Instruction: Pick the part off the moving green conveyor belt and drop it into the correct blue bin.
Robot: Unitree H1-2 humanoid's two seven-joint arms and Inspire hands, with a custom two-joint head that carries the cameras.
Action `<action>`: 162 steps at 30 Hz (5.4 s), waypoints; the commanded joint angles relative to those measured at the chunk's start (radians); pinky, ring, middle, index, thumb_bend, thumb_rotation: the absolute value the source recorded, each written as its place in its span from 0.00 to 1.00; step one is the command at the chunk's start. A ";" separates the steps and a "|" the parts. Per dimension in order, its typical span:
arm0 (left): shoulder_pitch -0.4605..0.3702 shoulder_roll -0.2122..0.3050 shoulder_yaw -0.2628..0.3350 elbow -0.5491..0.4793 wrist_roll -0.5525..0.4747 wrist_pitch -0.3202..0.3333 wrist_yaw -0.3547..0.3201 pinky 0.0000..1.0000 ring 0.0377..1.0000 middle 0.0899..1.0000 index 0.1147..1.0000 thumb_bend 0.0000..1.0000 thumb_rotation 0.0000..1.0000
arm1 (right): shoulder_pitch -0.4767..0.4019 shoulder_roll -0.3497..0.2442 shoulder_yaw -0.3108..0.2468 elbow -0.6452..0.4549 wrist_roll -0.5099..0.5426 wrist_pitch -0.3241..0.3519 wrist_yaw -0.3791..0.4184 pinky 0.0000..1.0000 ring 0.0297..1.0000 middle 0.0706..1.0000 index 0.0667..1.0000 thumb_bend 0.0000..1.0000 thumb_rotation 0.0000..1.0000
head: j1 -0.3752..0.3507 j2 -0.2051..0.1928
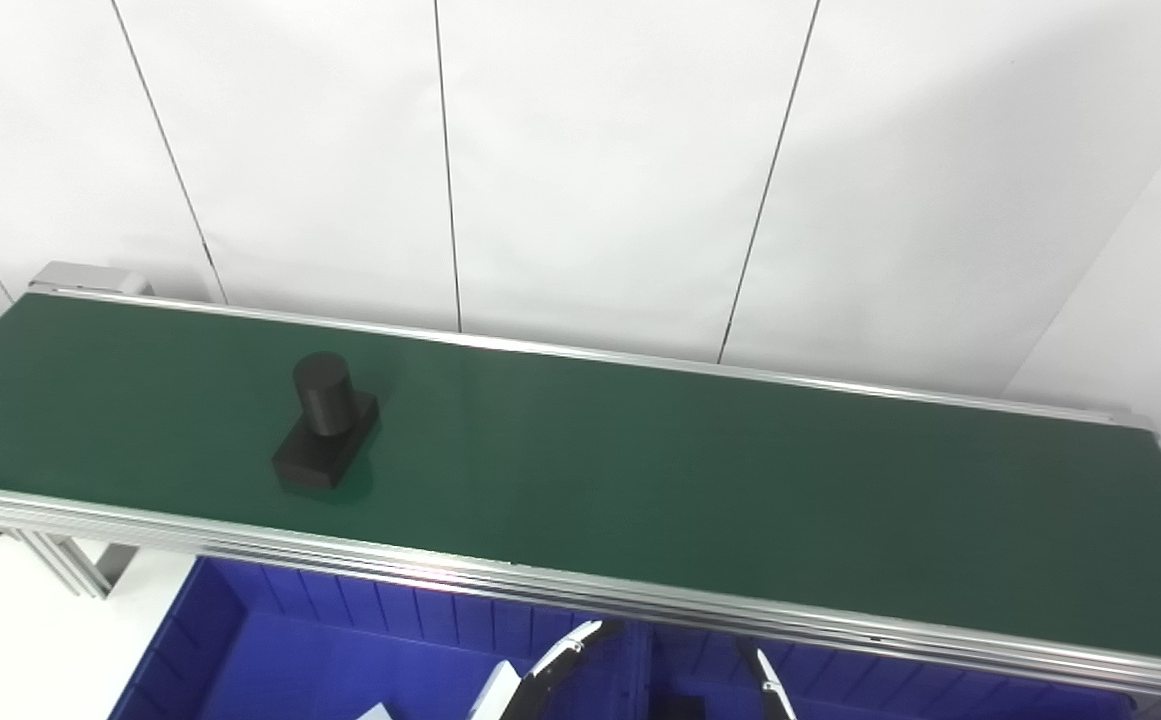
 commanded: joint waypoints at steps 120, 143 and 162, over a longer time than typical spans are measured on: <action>-0.058 -0.028 -0.026 0.033 -0.001 -0.022 -0.043 0.86 0.89 0.90 0.88 0.83 0.96 | -0.859 0.211 -0.305 0.673 -0.096 -0.016 0.164 0.60 0.70 0.82 0.87 0.99 0.11 | 0.009 -0.028; -0.053 -0.022 -0.038 0.018 0.001 -0.022 -0.033 0.85 0.88 0.90 0.87 0.83 0.94 | -0.897 0.228 -0.298 0.770 -0.130 -0.017 0.144 0.63 0.76 0.87 0.87 1.00 0.19 | 0.012 -0.026; -0.042 -0.016 -0.040 0.001 -0.004 -0.022 -0.042 0.85 0.88 0.90 0.87 0.83 0.94 | -0.872 0.230 -0.293 0.759 -0.109 -0.016 0.158 0.65 0.74 0.87 0.87 0.99 0.19 | 0.008 -0.017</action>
